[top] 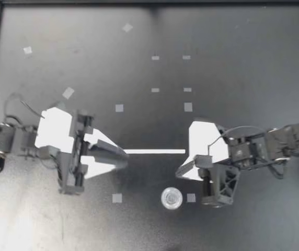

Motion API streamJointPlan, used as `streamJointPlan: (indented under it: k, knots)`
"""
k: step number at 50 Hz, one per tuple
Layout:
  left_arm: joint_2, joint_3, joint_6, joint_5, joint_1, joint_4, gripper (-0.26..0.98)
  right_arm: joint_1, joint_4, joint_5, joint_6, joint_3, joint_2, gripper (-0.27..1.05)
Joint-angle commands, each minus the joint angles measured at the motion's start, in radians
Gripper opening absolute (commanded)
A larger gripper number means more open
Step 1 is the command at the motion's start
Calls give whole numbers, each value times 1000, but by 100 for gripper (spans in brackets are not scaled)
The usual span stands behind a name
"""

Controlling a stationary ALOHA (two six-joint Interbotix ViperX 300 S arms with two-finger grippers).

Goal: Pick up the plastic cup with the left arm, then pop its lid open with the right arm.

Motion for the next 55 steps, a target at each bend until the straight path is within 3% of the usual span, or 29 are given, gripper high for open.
streamJointPlan:
  k: [1, 18, 39, 55]
  knots:
    - [25, -32, -2, -25, -18, -2, 39, 8, 3, -9, 9, -32, 8, -5]
    - [189, -91, -5, -61, -58, -2, 55, 58, 2, -35, 81, -34, 40, -5]
    - [348, -175, -15, -58, -95, -2, 56, 103, 2, -63, 140, -28, 83, -5]
    - [434, -236, -34, -49, -97, 0, 57, 112, 2, -80, 164, -28, 101, -5]
